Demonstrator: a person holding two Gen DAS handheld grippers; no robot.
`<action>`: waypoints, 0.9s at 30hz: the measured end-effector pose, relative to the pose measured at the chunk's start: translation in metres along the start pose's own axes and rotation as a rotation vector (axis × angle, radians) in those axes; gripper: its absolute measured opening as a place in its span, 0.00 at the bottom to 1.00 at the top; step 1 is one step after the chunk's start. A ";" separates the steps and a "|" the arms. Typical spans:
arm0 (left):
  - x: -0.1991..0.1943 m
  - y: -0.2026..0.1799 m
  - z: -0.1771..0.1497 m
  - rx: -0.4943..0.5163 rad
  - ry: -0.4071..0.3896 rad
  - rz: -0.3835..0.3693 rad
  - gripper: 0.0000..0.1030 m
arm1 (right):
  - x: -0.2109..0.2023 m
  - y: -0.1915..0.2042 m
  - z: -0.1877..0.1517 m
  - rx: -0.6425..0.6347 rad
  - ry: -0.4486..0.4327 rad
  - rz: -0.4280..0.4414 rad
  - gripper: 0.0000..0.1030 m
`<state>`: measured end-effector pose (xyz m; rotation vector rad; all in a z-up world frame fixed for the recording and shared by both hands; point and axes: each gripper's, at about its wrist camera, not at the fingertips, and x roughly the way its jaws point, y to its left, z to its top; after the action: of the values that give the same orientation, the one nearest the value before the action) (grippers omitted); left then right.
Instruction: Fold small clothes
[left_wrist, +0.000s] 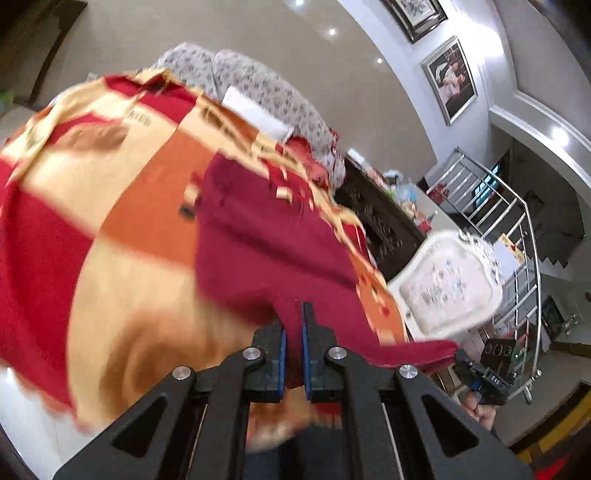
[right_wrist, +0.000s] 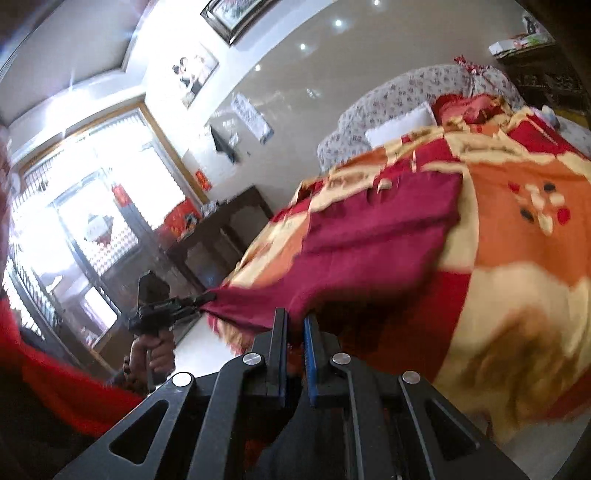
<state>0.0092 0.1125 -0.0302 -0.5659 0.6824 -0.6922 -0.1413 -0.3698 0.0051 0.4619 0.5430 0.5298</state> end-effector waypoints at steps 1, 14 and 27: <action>0.011 -0.002 0.012 0.005 -0.007 0.001 0.06 | 0.007 -0.008 0.011 0.020 -0.010 -0.013 0.08; 0.196 0.025 0.156 0.012 0.057 0.190 0.06 | 0.159 -0.140 0.154 0.294 -0.002 -0.296 0.08; 0.275 0.057 0.185 0.024 0.100 0.310 0.12 | 0.231 -0.193 0.192 0.283 0.079 -0.426 0.09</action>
<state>0.3231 -0.0067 -0.0505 -0.3936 0.8329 -0.4396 0.2075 -0.4360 -0.0358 0.5759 0.7739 0.0615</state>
